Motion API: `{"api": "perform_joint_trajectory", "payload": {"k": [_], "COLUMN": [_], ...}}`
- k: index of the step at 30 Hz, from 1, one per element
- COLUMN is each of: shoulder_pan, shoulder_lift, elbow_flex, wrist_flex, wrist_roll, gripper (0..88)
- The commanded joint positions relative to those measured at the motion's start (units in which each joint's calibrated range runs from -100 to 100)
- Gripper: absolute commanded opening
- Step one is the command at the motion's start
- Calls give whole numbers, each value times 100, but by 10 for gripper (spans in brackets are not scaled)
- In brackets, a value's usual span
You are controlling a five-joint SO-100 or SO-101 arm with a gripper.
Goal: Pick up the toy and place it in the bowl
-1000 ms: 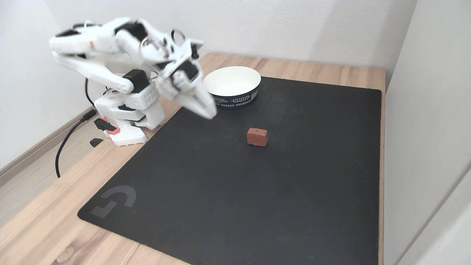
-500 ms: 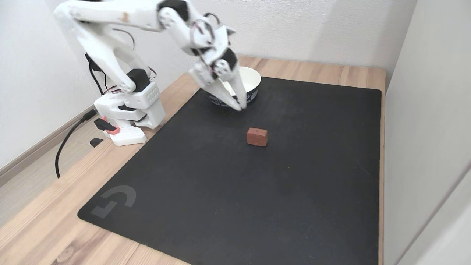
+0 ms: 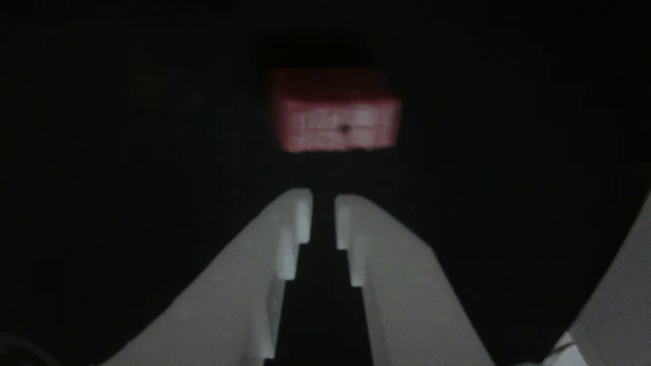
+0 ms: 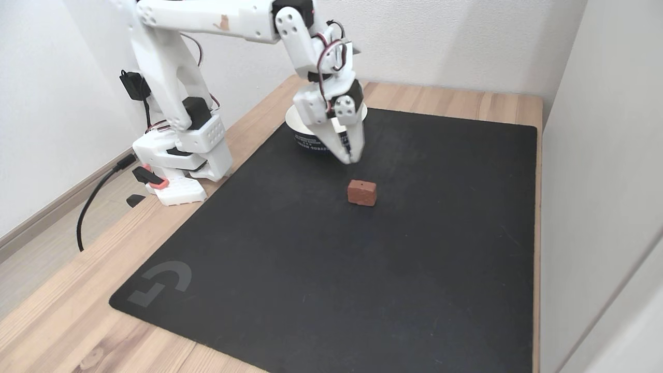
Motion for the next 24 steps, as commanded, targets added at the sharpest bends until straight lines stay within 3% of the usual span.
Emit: {"api": "perform_joint_trajectory", "payload": {"k": [1,24], "shoulder_pan": [55,214], "shoulder_lift": [146,1038], "elbow_flex": [-584,-1413], "wrist_flex": [296,431], "wrist_roll": [-18,-18], "gripper": [23,23]}}
